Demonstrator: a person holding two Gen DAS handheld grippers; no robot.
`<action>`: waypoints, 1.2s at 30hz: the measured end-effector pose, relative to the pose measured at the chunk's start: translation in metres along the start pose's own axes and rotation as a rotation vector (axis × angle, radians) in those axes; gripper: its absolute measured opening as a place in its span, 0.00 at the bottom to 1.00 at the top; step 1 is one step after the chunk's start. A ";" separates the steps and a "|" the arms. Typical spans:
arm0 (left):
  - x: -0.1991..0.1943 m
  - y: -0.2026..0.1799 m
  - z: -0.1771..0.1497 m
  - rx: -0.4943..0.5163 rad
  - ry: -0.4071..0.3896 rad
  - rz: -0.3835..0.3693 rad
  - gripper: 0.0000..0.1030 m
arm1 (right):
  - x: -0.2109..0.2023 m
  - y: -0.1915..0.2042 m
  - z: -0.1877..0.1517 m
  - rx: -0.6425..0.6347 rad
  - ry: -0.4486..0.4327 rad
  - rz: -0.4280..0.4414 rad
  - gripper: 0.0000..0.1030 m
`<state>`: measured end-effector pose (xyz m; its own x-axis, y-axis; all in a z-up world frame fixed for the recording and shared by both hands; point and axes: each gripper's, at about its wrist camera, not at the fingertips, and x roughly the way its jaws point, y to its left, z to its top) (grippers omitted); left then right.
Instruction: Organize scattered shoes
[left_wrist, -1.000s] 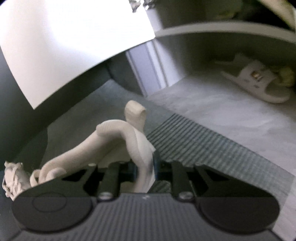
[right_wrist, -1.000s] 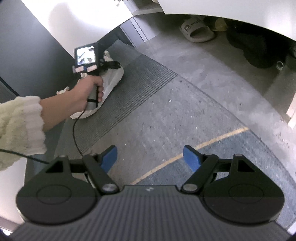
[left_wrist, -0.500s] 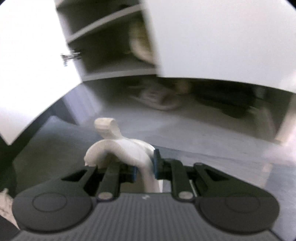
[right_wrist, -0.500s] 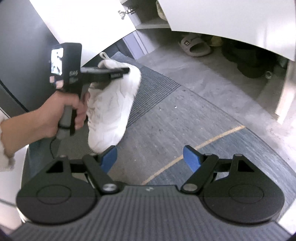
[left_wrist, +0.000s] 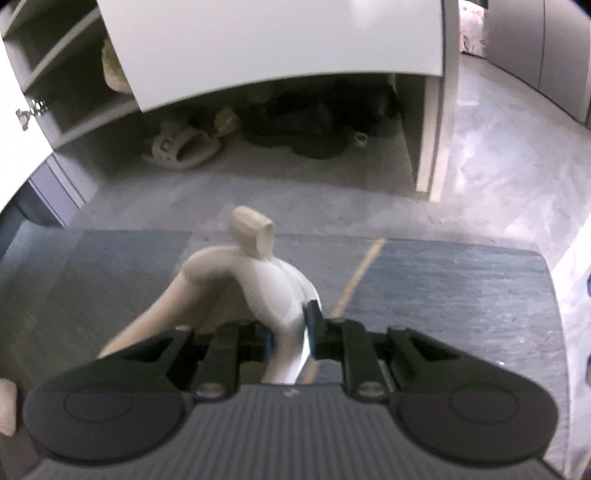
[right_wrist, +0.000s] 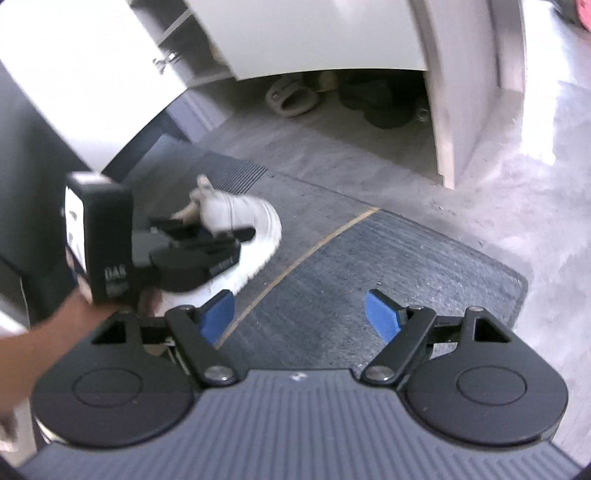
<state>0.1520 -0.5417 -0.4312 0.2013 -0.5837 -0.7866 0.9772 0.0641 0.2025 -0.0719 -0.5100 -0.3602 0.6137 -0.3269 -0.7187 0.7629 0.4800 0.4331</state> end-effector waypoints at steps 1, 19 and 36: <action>0.002 -0.007 -0.002 0.003 0.015 0.002 0.24 | 0.000 -0.002 -0.001 0.013 -0.005 0.000 0.78; -0.063 -0.014 -0.026 -0.037 -0.027 0.002 0.67 | -0.026 -0.025 0.076 -0.085 -0.205 0.062 0.78; -0.311 0.048 -0.203 -0.455 0.015 0.122 0.92 | 0.119 0.126 0.022 -1.284 0.336 0.182 0.77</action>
<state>0.1498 -0.1928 -0.2957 0.3139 -0.5388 -0.7818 0.8764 0.4812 0.0202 0.1020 -0.5066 -0.3791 0.4646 -0.0515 -0.8840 -0.1676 0.9752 -0.1449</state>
